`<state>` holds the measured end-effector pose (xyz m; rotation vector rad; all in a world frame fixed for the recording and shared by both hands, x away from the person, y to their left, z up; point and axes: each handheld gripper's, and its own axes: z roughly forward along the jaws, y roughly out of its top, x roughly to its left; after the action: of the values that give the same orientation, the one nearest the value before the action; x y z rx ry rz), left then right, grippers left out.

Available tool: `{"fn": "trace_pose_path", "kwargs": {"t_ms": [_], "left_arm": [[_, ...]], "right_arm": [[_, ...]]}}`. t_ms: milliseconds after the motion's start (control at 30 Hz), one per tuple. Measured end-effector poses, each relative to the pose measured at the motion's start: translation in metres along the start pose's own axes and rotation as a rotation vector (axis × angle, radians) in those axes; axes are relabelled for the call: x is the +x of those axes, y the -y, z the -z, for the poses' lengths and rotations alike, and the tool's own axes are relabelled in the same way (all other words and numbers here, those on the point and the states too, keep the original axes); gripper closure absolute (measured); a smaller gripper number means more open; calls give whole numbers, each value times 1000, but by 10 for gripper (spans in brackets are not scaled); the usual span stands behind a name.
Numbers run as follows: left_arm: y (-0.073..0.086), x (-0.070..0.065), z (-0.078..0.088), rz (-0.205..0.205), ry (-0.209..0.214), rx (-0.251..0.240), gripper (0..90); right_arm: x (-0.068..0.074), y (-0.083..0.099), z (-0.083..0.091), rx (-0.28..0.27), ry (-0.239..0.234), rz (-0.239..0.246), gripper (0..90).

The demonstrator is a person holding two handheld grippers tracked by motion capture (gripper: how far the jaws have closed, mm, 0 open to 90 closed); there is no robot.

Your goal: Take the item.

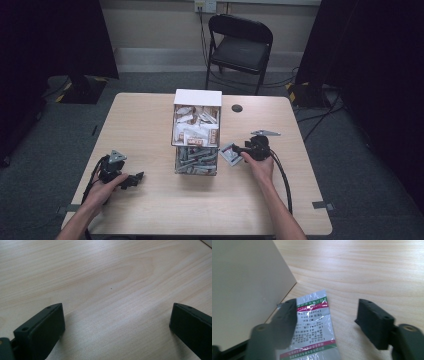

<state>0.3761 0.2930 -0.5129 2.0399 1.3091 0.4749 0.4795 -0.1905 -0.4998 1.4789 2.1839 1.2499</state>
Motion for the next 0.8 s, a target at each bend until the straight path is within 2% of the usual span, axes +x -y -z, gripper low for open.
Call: {"fn": "trace_pose_path", "kwargs": {"t_ms": [67, 100, 200, 367, 500, 667, 800], "left_arm": [[0, 0, 0, 0, 0, 0, 0], [0, 0, 0, 0, 0, 0, 0], [0, 0, 0, 0, 0, 0, 0], [0, 0, 0, 0, 0, 0, 0], [0, 0, 0, 0, 0, 0, 0], [0, 0, 0, 0, 0, 0, 0], [0, 0, 0, 0, 0, 0, 0]], "right_arm": [[-1, 0, 1, 6, 3, -5, 289], [-2, 0, 3, 4, 17, -28, 206], [-3, -1, 6, 12, 40, -33, 149], [-3, -1, 11, 23, 37, -25, 146], [-1, -2, 22, 7, 47, -11, 146], [3, -1, 37, -4, 94, 21, 146], [4, 0, 44, -4, 109, 37, 146]]}}
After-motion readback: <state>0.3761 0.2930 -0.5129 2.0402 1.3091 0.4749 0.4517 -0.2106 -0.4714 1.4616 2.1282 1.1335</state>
